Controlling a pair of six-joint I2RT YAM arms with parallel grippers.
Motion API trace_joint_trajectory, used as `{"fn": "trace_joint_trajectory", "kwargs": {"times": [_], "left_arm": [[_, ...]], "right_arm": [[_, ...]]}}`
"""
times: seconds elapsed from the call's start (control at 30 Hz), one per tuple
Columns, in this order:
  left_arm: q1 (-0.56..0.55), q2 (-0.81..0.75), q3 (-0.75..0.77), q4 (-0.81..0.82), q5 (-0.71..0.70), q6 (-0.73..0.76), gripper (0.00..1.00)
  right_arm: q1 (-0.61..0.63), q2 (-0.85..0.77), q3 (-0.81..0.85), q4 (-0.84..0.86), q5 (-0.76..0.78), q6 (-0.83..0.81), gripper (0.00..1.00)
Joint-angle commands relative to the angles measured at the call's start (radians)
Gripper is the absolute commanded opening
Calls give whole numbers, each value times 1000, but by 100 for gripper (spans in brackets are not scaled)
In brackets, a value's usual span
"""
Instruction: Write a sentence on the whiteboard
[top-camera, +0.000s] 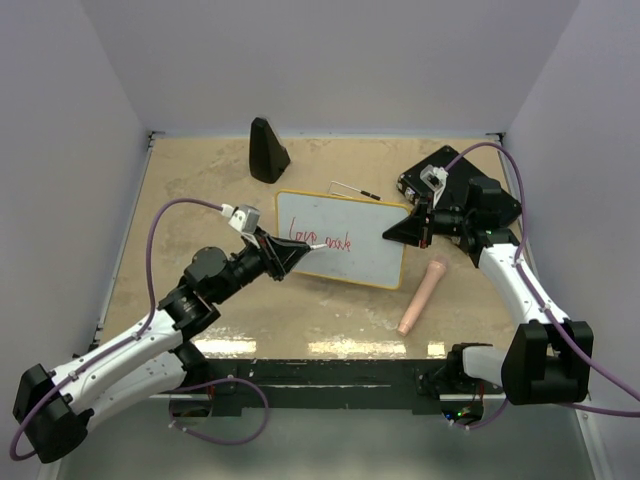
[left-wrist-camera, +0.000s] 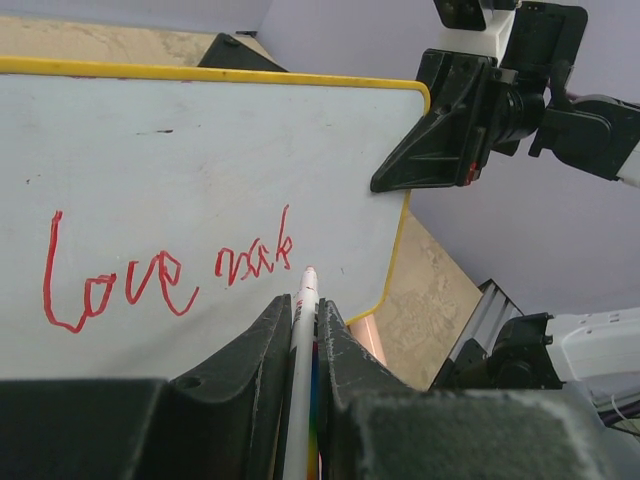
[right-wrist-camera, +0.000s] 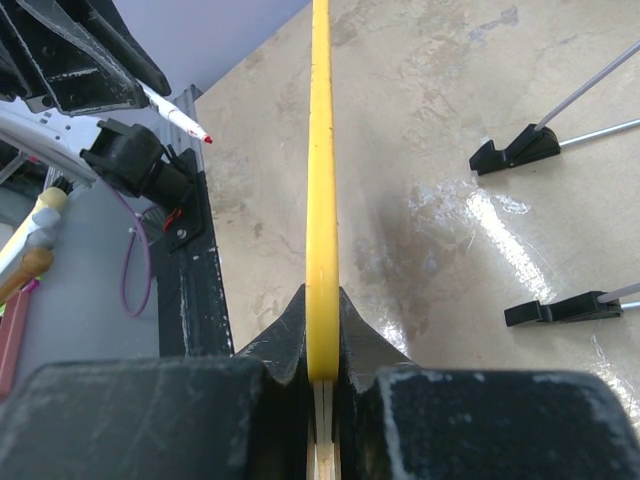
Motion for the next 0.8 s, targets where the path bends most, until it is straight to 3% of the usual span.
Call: {"fn": "trace_joint_trajectory", "kwargs": {"times": [0.0,0.77], "left_arm": [[7,-22,-26,74,-25,-30,0],[9,-26,-92,152,18,-39,0]], "right_arm": [[1,-32,3,36,-70,-5,0],[1,-37,-6,42,-78,-5,0]]}}
